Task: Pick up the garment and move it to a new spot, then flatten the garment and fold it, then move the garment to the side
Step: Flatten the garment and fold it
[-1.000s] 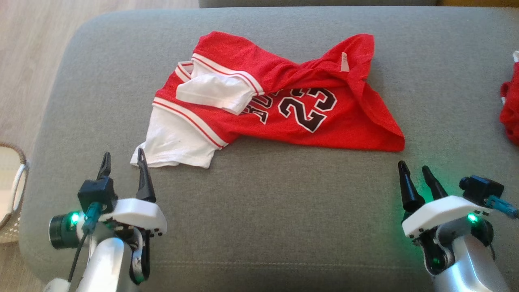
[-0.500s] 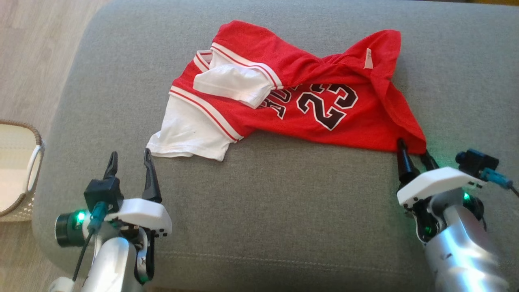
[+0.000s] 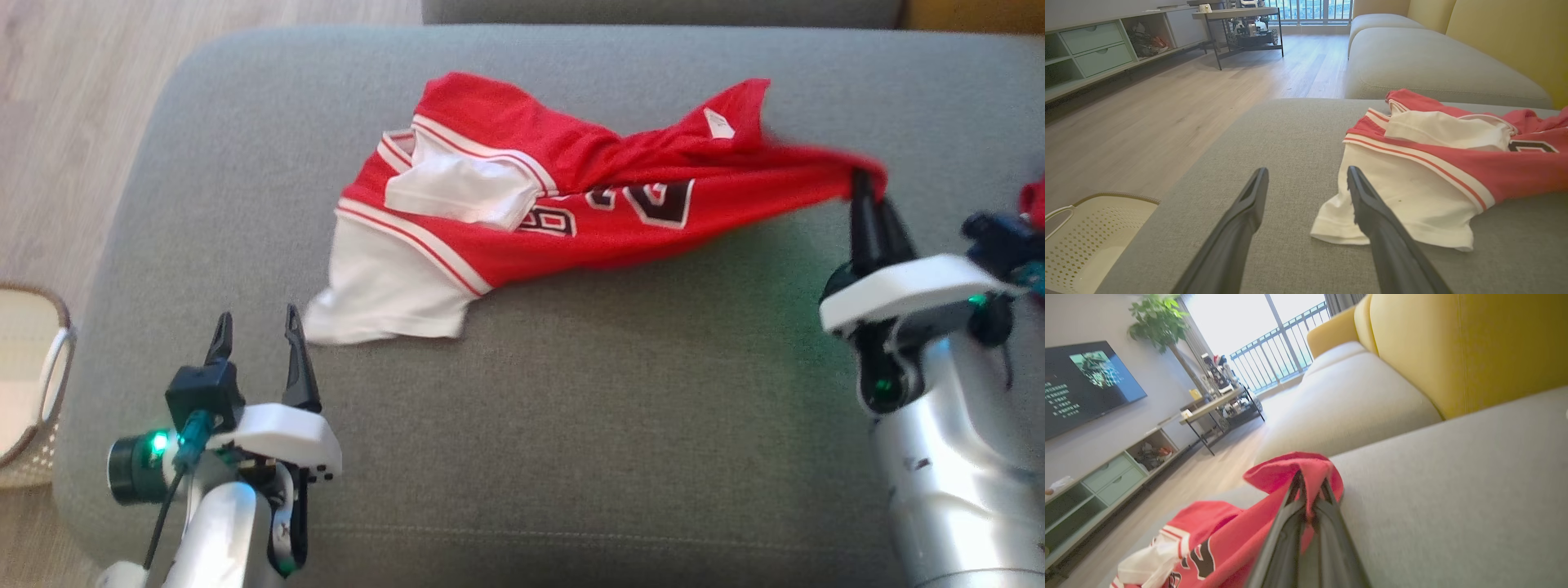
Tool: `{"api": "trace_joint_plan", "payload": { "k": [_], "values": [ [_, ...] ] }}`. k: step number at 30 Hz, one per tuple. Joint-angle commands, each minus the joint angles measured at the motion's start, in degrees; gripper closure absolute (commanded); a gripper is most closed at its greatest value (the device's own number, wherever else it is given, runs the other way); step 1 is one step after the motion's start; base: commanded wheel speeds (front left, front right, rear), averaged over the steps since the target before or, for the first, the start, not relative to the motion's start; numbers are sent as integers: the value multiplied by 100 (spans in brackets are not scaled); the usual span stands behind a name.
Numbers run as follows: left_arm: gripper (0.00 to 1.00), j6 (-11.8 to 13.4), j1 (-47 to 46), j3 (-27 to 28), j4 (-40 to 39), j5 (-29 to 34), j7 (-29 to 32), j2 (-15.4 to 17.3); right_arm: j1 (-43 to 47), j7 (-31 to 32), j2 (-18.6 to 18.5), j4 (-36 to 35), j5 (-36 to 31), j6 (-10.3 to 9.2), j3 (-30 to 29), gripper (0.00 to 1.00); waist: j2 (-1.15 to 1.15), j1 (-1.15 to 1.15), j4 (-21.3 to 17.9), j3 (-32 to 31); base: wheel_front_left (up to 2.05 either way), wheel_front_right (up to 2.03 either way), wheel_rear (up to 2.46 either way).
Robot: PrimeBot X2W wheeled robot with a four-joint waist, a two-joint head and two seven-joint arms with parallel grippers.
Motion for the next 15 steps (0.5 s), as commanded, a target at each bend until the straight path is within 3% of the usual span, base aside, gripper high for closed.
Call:
{"api": "trace_joint_plan", "payload": {
  "k": [1,10,15],
  "values": [
    [0,10,-91,201,-146,38,-69,49,-154,-58,38,-256,-31,-1,93,100,0,0,-64,-82,0,0,0],
    [0,22,96,213,-139,26,-69,15,756,1055,38,-1816,-277,-1,-595,100,0,0,-225,-288,0,0,0],
    [0,3,137,200,-112,6,-69,2,1352,1681,38,-1972,-124,-1,-766,100,0,0,-312,-301,0,0,0]
  ]
}}
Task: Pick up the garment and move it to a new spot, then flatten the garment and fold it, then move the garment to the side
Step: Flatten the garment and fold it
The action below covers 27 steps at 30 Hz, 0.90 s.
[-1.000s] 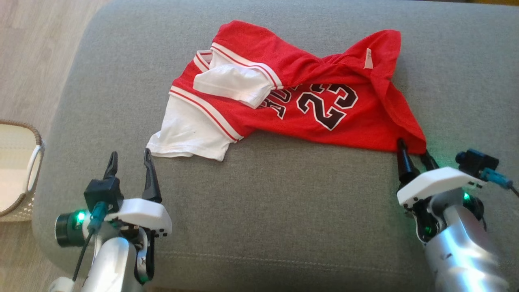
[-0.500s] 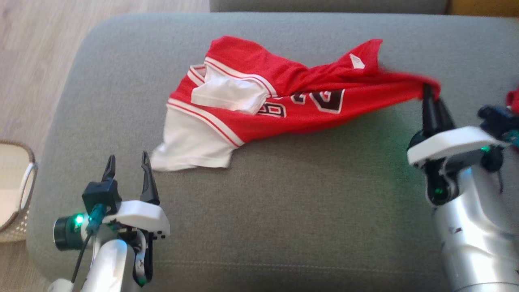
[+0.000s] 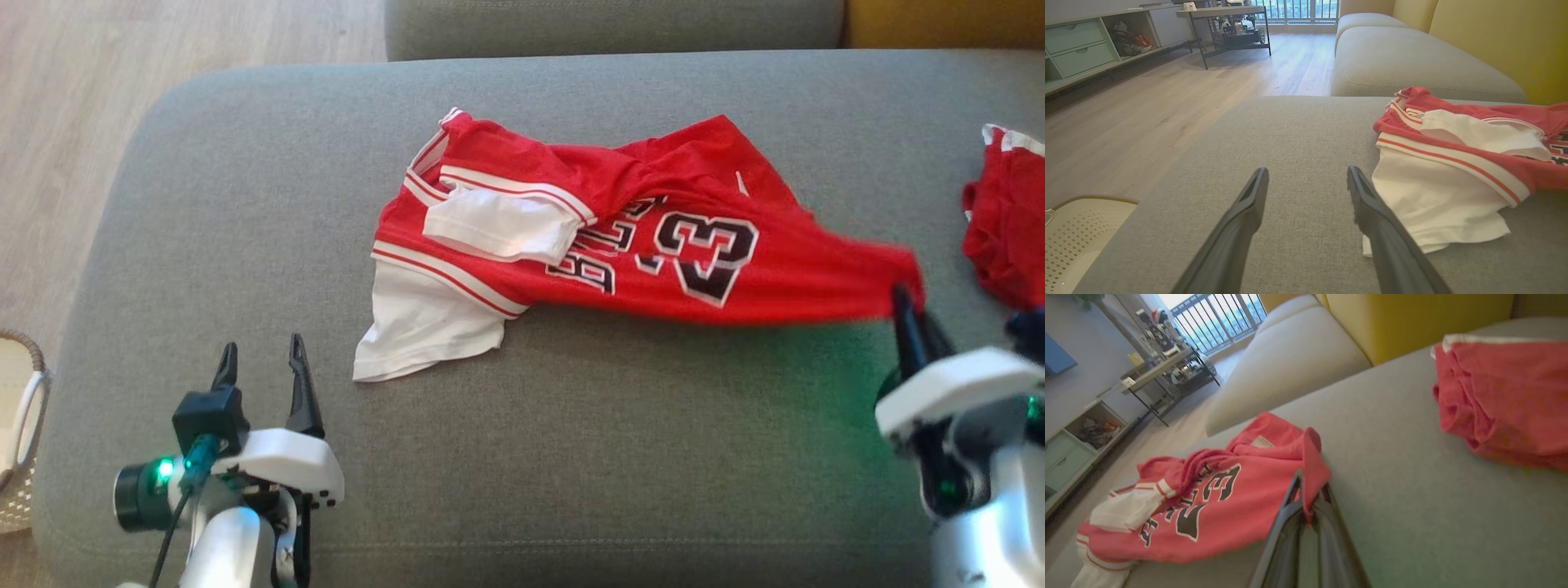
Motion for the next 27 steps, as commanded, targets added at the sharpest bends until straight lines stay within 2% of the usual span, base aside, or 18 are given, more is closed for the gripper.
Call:
{"api": "trace_joint_plan", "payload": {
  "k": [1,2,3,6,8,15,18,21,27],
  "values": [
    [0,-2,-128,169,-120,7,-69,38,-49,108,11,-90,-61,-1,82,100,0,0,-26,12,0,0,0],
    [0,-8,-139,158,-105,7,-69,36,33,178,11,64,-190,-1,-9,65,0,0,-34,21,0,0,0],
    [0,-16,-155,142,-90,9,-69,34,93,251,11,235,-375,-1,-108,0,0,0,-34,32,0,0,0],
    [0,-21,-214,86,-53,11,-69,27,29,89,11,613,-719,-1,-327,0,0,0,-29,56,0,0,0],
    [0,-20,-226,81,-39,8,-69,25,-74,-130,11,633,-732,-1,-253,0,0,0,-42,58,0,0,0],
    [0,0,-237,79,-122,14,-69,20,-132,-991,11,-87,-480,-1,882,0,0,0,-40,4,0,0,0],
    [0,-3,-218,71,-169,9,-69,18,54,-1257,11,-442,-589,-1,1404,0,0,0,-12,-15,0,0,0],
    [0,-12,-184,21,-209,18,-69,17,279,-1421,11,-662,-292,-1,1832,0,0,0,31,-17,0,0,0],
    [0,-37,-158,-204,-244,-50,-69,15,412,-1561,11,-689,-619,-1,2377,0,0,0,270,70,0,0,0]
  ]
}}
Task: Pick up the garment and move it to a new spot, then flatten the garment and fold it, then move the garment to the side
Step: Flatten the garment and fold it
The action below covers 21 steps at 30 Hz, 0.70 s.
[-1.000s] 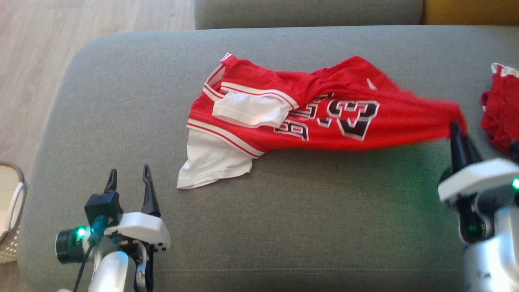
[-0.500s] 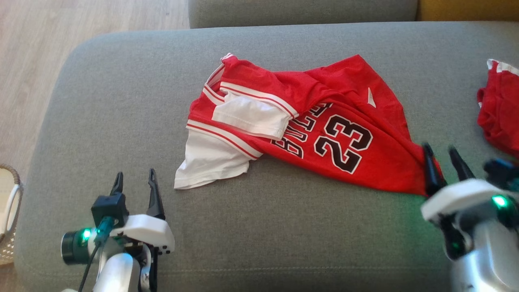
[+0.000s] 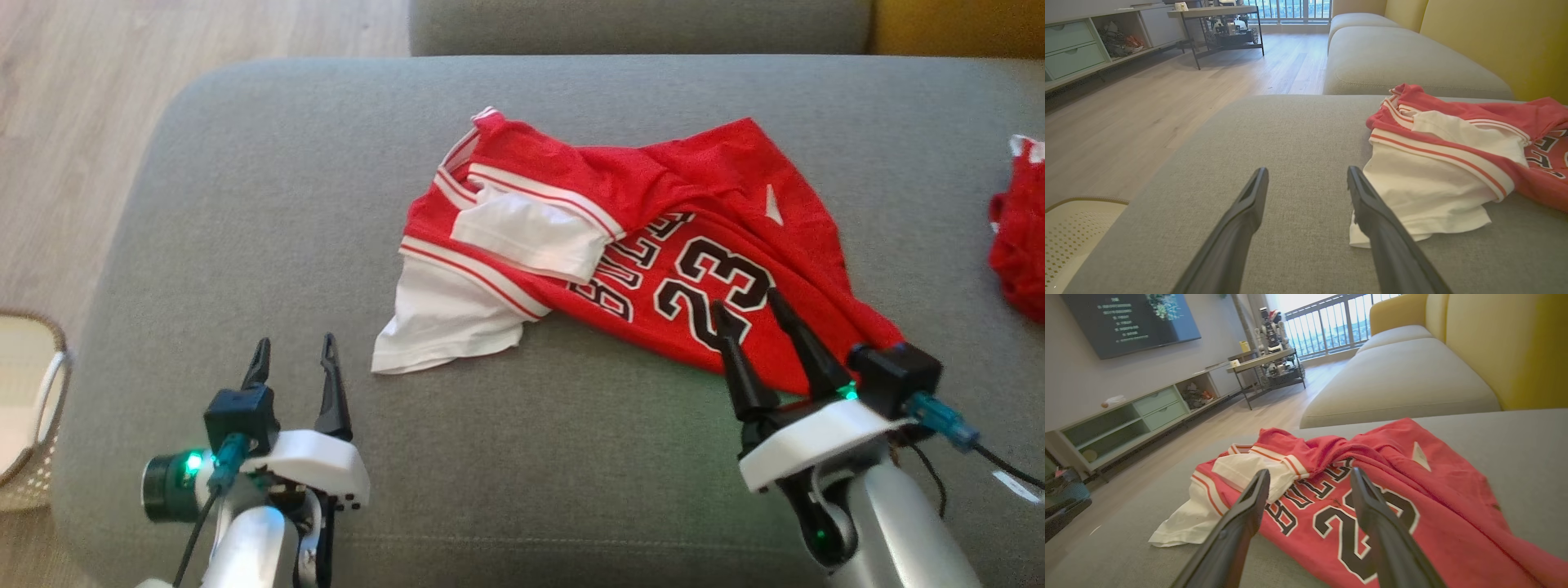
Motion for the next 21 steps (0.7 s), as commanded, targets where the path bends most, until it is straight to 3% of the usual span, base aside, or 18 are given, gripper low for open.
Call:
{"api": "trace_joint_plan", "payload": {
  "k": [1,6,10,12,21],
  "values": [
    [0,-28,-165,112,-208,-49,-69,40,-298,-79,-21,-173,-121,-1,242,0,0,0,139,84,0,0,0],
    [0,-8,-224,-4,-183,-106,-69,40,-662,219,-21,163,-94,-1,393,0,0,0,396,234,0,0,0],
    [0,15,-315,-167,-150,-208,-69,40,-1131,659,-21,709,725,-1,527,0,0,0,698,400,0,0,0],
    [0,43,-340,-236,-132,-270,-69,40,-1393,880,-21,1081,1112,-1,496,0,0,0,825,480,0,0,0],
    [0,167,-435,-481,-121,-472,-69,39,-2452,1172,-21,2644,1595,-1,66,0,0,0,1320,733,0,0,0]
  ]
}}
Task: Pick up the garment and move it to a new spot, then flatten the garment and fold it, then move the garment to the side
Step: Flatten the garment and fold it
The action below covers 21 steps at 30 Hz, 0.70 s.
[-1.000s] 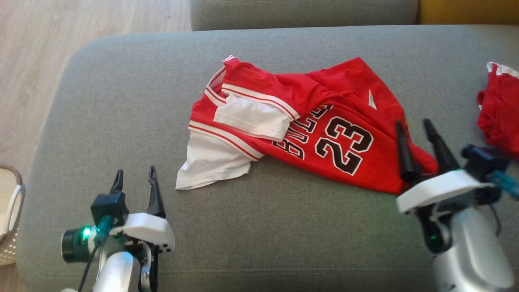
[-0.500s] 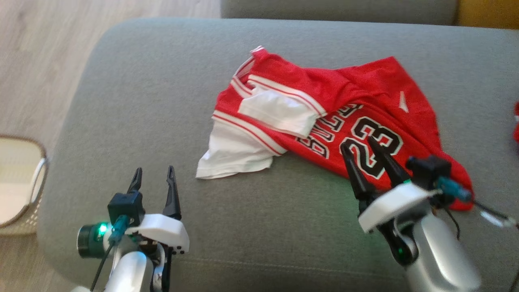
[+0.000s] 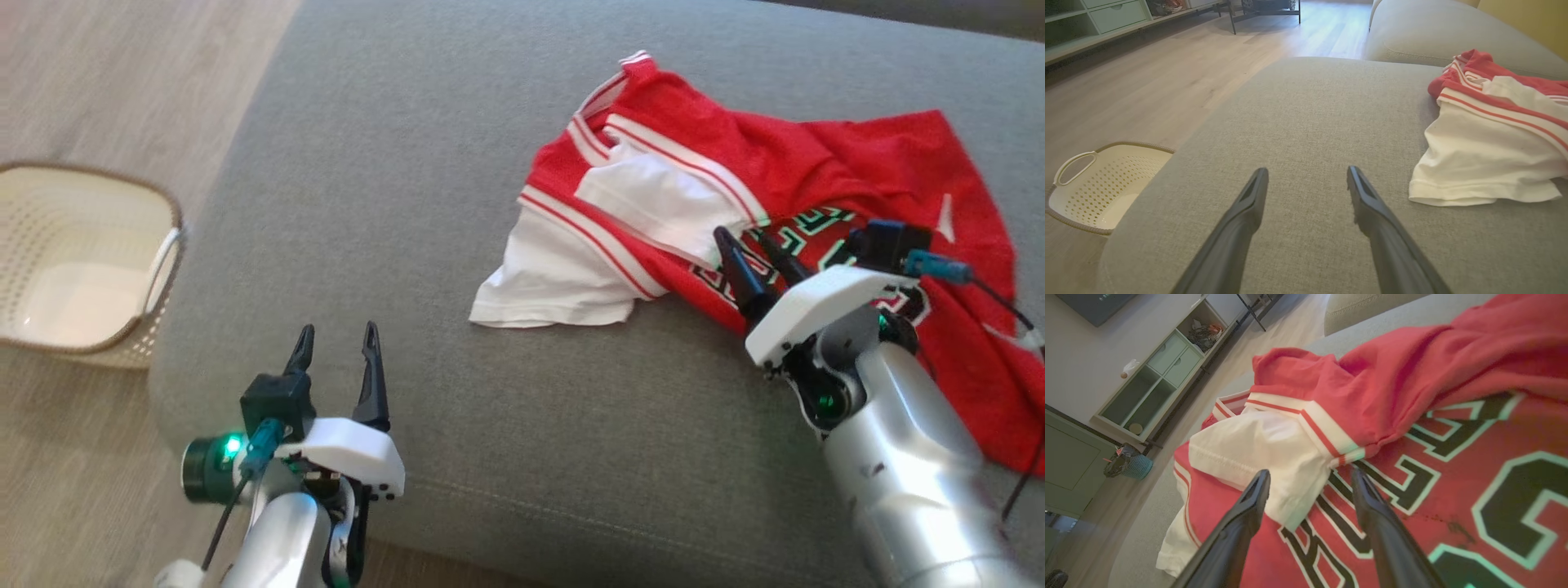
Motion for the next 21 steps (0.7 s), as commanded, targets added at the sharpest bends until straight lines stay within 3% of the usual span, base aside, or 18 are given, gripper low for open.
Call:
{"api": "trace_joint_plan", "payload": {
  "k": [1,7,8,17,21],
  "values": [
    [0,54,-239,156,-171,-31,-69,46,-244,-5,49,-69,31,-1,95,0,0,-1,120,92,0,0,0],
    [0,78,-309,184,-178,-54,-69,46,-652,12,49,493,70,-1,170,0,0,-1,270,186,0,0,0],
    [0,80,-313,189,-178,-53,-69,46,-705,-18,49,517,69,-1,226,100,0,-1,281,193,0,0,0],
    [0,106,-250,206,-149,-55,-69,46,-1054,-452,16,-51,-157,-1,673,100,0,-1,226,105,0,0,0],
    [0,91,-259,114,-149,-68,-69,46,-1433,-308,-35,-456,-194,-1,470,100,0,-1,272,103,0,0,0]
  ]
}}
